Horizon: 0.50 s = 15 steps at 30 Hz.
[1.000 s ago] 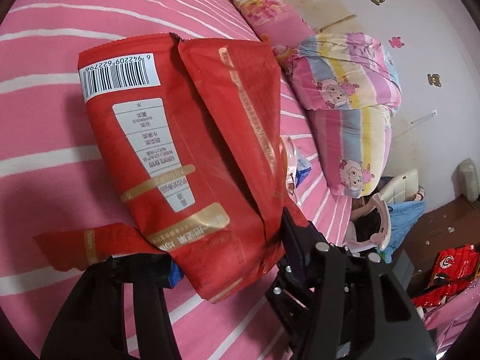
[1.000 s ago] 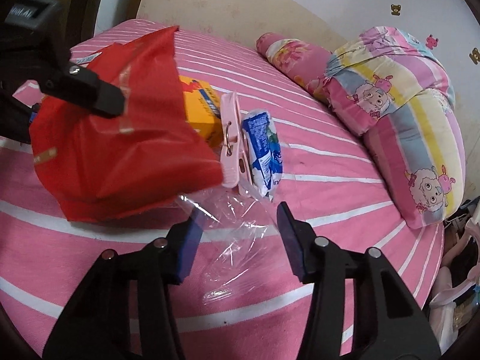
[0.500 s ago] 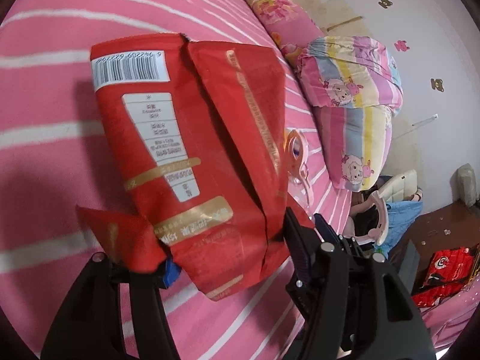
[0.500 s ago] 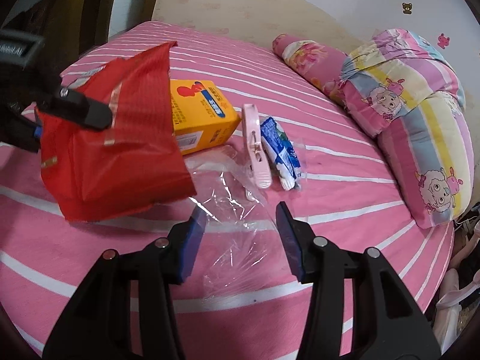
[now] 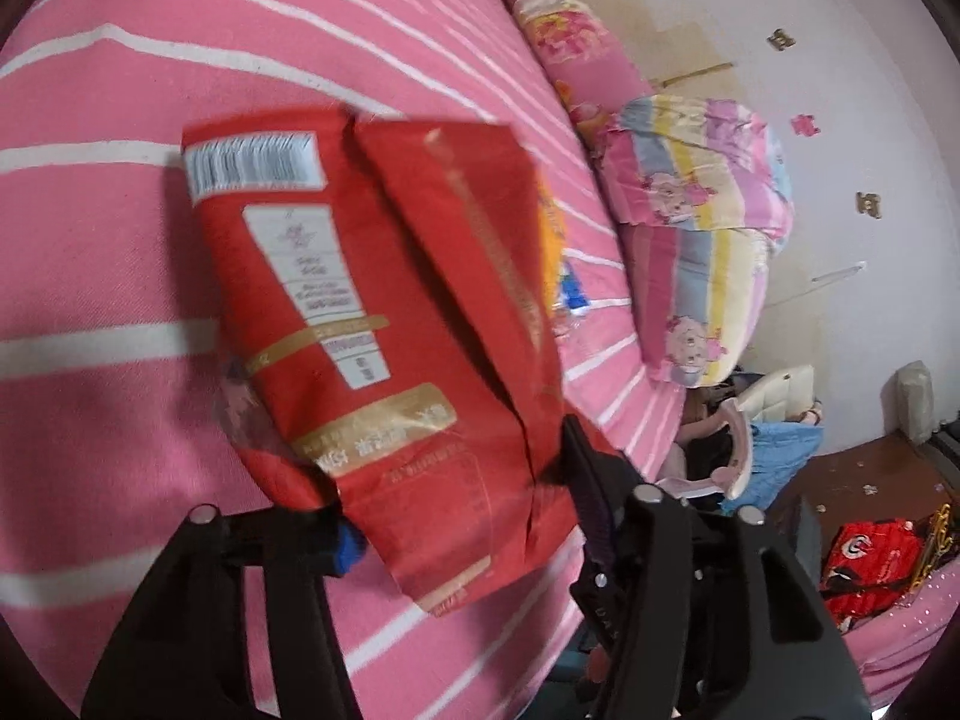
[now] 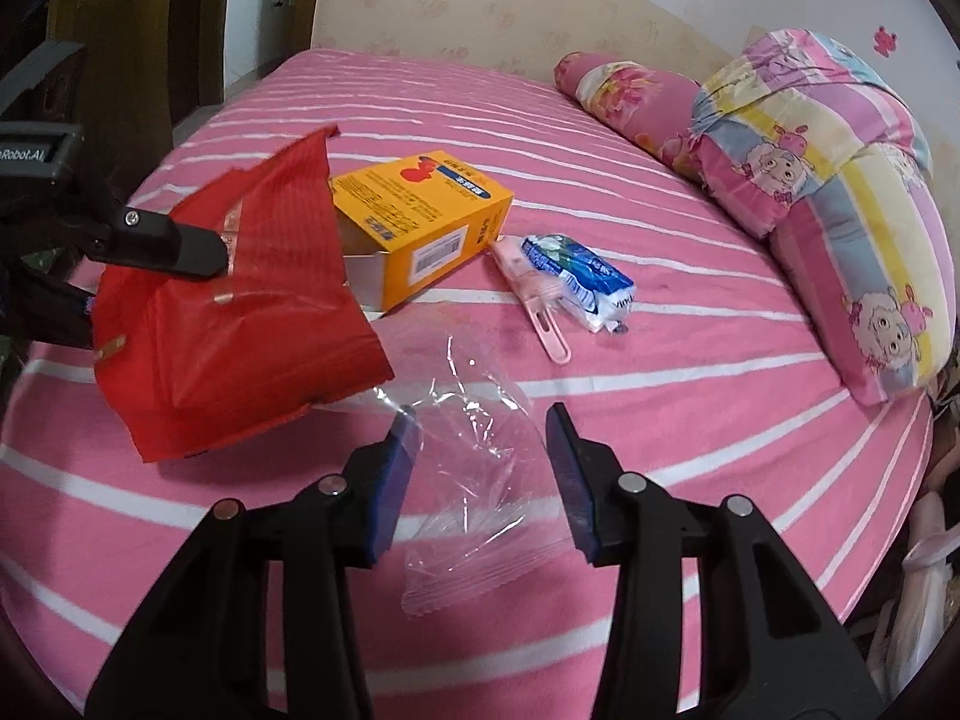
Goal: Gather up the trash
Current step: 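Grasp the large red snack bag with the left tool while the right tool grasps the clear plastic bag, then lift the red bag and clear bag and carry both over the black bin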
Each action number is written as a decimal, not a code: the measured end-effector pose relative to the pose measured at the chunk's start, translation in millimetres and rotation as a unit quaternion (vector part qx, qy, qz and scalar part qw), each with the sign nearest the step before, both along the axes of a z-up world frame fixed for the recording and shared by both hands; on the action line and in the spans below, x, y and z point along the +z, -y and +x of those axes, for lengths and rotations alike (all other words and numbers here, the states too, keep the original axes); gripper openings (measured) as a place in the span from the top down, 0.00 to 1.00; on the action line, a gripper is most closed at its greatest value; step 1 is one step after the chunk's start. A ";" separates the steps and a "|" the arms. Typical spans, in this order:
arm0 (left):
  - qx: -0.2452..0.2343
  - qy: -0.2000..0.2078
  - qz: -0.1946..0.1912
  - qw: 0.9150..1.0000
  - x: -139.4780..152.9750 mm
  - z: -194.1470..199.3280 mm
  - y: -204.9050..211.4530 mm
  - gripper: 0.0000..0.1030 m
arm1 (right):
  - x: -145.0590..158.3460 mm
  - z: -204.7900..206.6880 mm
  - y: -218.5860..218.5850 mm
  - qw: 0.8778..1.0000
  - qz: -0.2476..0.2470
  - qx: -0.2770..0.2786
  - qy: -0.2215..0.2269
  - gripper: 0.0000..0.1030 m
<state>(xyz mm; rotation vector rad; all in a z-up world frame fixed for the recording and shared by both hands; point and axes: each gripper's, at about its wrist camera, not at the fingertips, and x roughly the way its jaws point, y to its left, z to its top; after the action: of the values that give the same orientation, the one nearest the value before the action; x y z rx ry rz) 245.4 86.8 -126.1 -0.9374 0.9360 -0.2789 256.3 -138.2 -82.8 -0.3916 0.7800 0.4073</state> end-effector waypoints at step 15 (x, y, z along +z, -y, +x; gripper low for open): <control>0.029 0.116 -0.039 0.992 52.2 -77.5 -1.3 0.87 | 37.4 -79.9 36.1 0.989 0.141 -0.040 -0.033 0.66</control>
<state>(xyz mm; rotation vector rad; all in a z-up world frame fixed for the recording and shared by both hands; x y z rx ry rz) 167.9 88.1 -73.9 -0.9788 0.6878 -0.3678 176.3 -174.3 -45.3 -0.0829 0.7871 0.4507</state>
